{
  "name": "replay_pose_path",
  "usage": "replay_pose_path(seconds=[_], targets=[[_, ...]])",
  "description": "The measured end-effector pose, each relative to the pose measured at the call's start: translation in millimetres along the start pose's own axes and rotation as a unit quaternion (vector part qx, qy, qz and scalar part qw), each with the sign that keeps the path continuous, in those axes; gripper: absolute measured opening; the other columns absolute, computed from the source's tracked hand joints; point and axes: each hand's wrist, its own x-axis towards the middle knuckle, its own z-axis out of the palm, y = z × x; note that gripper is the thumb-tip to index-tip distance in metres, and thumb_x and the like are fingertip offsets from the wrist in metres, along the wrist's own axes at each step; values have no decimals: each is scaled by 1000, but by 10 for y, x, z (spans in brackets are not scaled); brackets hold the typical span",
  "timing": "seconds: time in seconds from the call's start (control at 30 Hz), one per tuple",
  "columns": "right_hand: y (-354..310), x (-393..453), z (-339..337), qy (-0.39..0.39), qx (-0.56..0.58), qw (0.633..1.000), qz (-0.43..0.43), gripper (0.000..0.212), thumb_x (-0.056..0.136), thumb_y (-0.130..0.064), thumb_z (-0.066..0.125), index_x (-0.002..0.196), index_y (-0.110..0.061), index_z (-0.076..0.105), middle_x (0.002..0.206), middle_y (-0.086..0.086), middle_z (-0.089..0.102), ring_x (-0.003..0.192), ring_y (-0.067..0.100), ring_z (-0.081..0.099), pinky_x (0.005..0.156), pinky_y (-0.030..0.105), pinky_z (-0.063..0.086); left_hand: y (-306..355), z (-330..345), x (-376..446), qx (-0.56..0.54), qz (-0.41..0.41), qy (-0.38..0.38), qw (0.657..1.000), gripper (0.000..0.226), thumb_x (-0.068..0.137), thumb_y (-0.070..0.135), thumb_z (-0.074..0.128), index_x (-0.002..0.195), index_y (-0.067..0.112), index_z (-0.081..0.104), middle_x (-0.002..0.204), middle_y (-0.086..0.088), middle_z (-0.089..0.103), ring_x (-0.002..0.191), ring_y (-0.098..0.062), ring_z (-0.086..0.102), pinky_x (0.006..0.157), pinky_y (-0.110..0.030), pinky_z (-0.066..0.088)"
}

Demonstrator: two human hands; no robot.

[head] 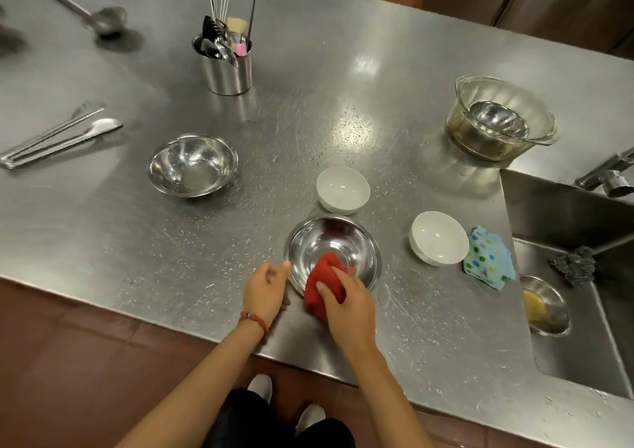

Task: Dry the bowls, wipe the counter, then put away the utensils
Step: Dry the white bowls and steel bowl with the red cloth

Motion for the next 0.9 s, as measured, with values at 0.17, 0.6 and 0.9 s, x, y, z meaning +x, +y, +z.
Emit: replay_pose_path(seconds=[0.17, 0.6, 0.9], targets=[[-175, 126, 96, 7, 8, 1000, -30, 42, 84, -32, 64, 124, -19, 57, 124, 8, 59, 111, 21, 55, 94, 22, 34, 79, -427, 60, 167, 122, 41, 978, 21, 87, 26, 60, 98, 10, 65, 89, -7, 67, 87, -27, 61, 81, -37, 49], [-1163, 616, 1188, 64, 47, 997, 2, 42, 82, -28, 67, 121, -17, 60, 125, 13, 60, 116, 25, 54, 96, 23, 33, 171, -1935, 1116, 365, 300, 14, 881, 48, 81, 34, 40, 102, 0, 67, 103, -21, 68, 97, -37, 65, 80, -49, 51], [-1837, 868, 1857, 100, 69, 992, 31, 40, 82, -29, 67, 120, -19, 61, 121, 6, 64, 111, 19, 57, 94, 22, 38, 313, -2726, 1955, 370, 336, -6, 866, 46, 82, 33, 40, 100, 0, 66, 104, -21, 67, 99, -36, 63, 82, -49, 50]])
